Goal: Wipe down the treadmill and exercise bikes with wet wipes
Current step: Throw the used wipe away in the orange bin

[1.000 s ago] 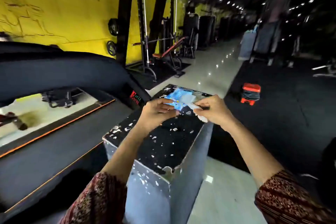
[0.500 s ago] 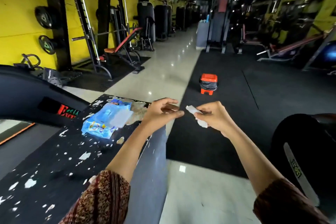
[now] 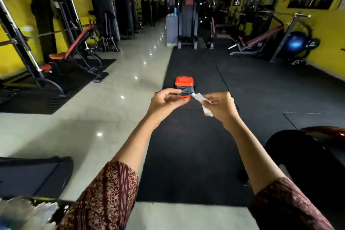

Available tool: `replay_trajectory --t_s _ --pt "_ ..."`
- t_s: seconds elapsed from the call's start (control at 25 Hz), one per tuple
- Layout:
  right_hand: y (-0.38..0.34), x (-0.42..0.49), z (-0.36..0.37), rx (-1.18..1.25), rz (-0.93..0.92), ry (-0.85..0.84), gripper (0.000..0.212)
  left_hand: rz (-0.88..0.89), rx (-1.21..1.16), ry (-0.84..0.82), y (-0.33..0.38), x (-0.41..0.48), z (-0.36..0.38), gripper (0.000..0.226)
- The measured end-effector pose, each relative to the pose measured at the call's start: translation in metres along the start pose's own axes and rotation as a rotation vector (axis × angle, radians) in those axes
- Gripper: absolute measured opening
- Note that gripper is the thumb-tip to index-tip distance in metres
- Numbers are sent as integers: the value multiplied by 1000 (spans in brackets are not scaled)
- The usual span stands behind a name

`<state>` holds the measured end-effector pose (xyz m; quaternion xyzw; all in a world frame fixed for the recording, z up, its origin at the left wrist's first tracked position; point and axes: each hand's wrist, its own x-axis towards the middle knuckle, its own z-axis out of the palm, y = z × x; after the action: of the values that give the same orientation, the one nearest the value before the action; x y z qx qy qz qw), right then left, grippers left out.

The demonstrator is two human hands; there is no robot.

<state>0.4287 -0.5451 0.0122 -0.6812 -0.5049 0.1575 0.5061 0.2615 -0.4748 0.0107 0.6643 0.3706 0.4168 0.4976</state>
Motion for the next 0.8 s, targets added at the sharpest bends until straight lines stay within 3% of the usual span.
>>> replay_trajectory --t_s 0.28,0.48,0.64,0.8 --pt "56 167 53 -23 5 -3 31 -69 -10 -36 -72 158 4 33" --pt "73 282 107 -15 22 -94 9 -88 -13 4 -94 271 -23 29" --pt "63 364 175 11 -30 -194 29 -125 -5 77 -119 354 -77 31" --pt "60 451 256 -18 -74 -222 29 -88 9 96 -146 446 -141 30"
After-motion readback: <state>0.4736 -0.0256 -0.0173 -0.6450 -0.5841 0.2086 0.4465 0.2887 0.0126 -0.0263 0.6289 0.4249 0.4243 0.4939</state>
